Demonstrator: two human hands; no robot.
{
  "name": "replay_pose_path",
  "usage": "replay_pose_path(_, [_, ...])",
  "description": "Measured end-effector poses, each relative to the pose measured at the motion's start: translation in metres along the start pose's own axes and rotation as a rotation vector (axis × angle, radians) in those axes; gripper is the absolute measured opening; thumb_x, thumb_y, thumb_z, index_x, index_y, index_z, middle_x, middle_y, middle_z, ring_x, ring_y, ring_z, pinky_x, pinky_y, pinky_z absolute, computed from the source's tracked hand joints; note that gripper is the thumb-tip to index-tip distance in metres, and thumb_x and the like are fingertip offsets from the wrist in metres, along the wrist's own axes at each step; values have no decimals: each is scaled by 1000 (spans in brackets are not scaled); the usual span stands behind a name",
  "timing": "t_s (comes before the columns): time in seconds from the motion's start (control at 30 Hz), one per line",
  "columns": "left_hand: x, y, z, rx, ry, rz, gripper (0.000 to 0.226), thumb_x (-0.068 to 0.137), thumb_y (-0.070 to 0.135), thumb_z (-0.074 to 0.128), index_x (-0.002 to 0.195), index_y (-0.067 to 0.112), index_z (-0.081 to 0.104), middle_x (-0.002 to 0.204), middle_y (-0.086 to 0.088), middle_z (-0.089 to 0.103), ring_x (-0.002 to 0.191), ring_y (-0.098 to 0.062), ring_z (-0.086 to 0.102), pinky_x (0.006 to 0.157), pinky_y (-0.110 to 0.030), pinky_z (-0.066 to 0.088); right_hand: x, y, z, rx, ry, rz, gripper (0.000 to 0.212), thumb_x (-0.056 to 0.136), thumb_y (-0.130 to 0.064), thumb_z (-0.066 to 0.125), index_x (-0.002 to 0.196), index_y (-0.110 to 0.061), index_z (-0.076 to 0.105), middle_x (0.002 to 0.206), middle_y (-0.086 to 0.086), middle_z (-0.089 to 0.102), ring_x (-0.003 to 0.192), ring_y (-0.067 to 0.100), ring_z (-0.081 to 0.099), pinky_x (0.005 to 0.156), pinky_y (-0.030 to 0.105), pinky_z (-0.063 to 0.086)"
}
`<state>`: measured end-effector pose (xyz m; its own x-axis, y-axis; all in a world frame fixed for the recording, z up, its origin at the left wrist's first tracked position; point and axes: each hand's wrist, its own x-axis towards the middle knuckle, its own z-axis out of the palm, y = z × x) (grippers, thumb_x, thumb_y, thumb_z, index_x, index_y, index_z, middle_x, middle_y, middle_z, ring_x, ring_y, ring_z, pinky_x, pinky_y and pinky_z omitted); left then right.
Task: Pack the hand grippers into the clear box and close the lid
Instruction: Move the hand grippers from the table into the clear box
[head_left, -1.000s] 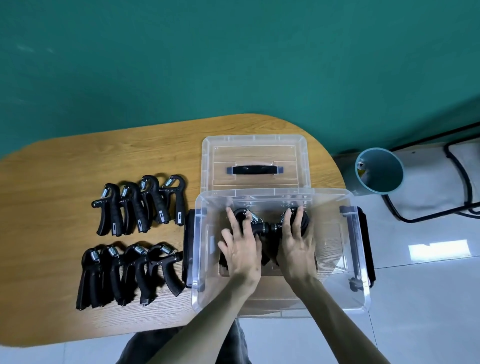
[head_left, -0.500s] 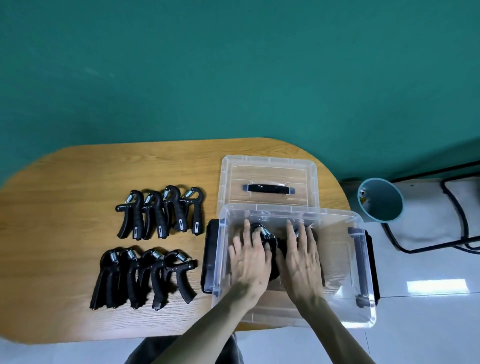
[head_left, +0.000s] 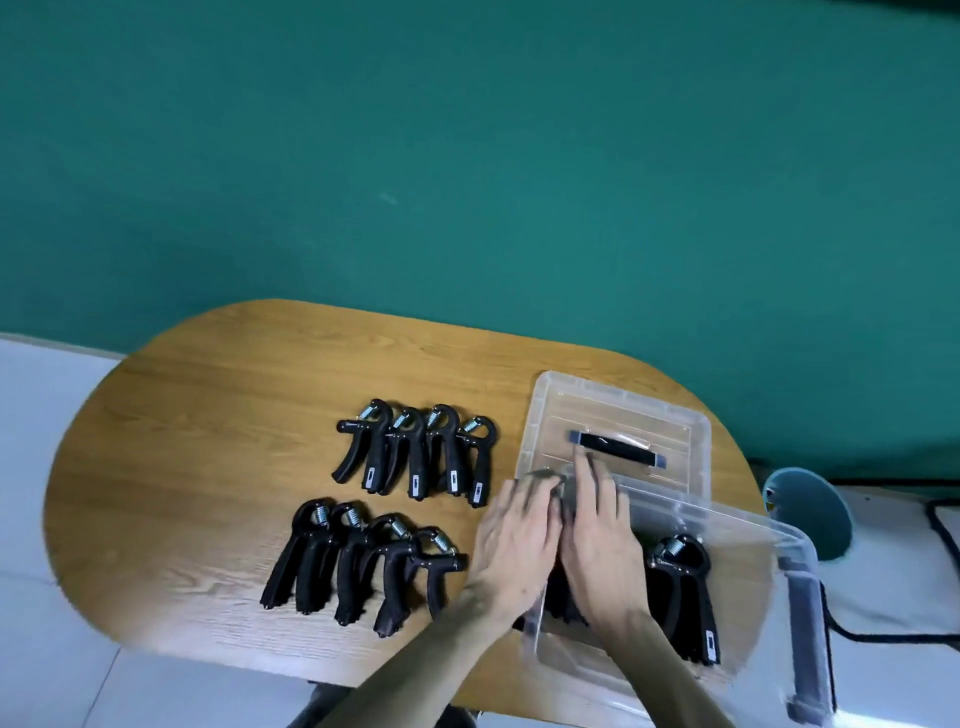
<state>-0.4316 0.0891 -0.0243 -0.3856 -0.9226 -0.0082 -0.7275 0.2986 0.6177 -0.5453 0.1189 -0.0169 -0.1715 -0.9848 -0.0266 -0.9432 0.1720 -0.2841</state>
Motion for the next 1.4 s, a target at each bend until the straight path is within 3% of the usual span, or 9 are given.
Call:
replay_pose_path(0.2, [-7, -72, -54, 14, 56, -232, 38, 105, 35, 25, 137, 25, 43, 132, 2, 57, 113, -16, 59, 94, -34, 51, 32, -72, 10, -1, 11, -109, 62, 102, -26, 48, 157, -15, 23, 150, 10, 43, 118, 30, 55, 76, 38, 60])
replay_pose_path(0.4, [-27, -150, -95, 143, -67, -431, 38, 107, 38, 21, 139, 25, 34, 138, 1, 52, 110, -16, 63, 94, -32, 51, 49, -143, 47, -40, -94, -165, 63, 103, -37, 37, 160, -19, 16, 150, 7, 42, 113, 29, 58, 68, 34, 60])
replay_pose_path(0.53, [-44, -198, -99, 196, -203, -529, 47, 106, 44, 14, 143, 19, 31, 147, -7, 40, 128, -23, 47, 109, -38, 37, 57, -177, 80, -56, -184, -175, 63, 102, -37, 41, 158, -17, 21, 152, 10, 39, 115, 31, 58, 66, 39, 62])
replay_pose_path(0.7, [-67, -246, -89, 175, -335, -572, 62, 105, 51, 9, 156, 16, 16, 164, -8, 18, 147, -25, 24, 121, -44, 22, 70, -208, 115, -110, -270, -190, 63, 103, -40, 40, 158, -17, 20, 155, 10, 35, 119, 30, 54, 76, 41, 59])
replay_pose_path(0.87, [-78, -273, -78, 162, -292, -548, 62, 106, 52, 11, 157, 16, 9, 166, -12, 11, 149, -28, 20, 121, -45, 23, 84, -237, 153, -95, -341, -167, 63, 103, -40, 37, 158, -17, 16, 160, 10, 24, 136, 34, 36, 95, 50, 53])
replay_pose_path(1.0, [-81, -292, -71, 142, -288, -481, 68, 105, 57, 12, 158, 18, -3, 167, -10, -8, 152, -28, 8, 122, -48, 18, 96, -254, 181, -114, -387, -120, 63, 104, -42, 34, 159, -22, 10, 166, 8, 10, 151, 34, 11, 112, 55, 35])
replay_pose_path(1.17, [-105, -305, -60, 85, -324, -453, 76, 98, 68, 5, 154, 26, -23, 161, -3, -33, 152, -25, -11, 123, -53, 10, 107, -259, 211, -169, -396, -72, 71, 104, -48, 30, 160, -24, -7, 167, 8, -17, 153, 38, -11, 122, 57, 16])
replay_pose_path(1.27, [-119, -303, -51, 62, -286, -445, 77, 102, 61, 17, 153, 23, -26, 158, -5, -39, 152, -29, -2, 122, -52, 10, 107, -261, 229, -205, -364, -56, 75, 102, -51, 32, 160, -24, -8, 166, 10, -20, 152, 40, -15, 121, 60, 15])
replay_pose_path(1.4, [-121, -302, -42, 51, -211, -440, 79, 102, 52, 27, 153, 24, -26, 160, -8, -35, 147, -32, 26, 116, -50, 30, 107, -263, 242, -208, -295, -19, 74, 102, -53, 33, 161, -21, 4, 168, 13, -11, 150, 48, -10, 119, 63, 18])
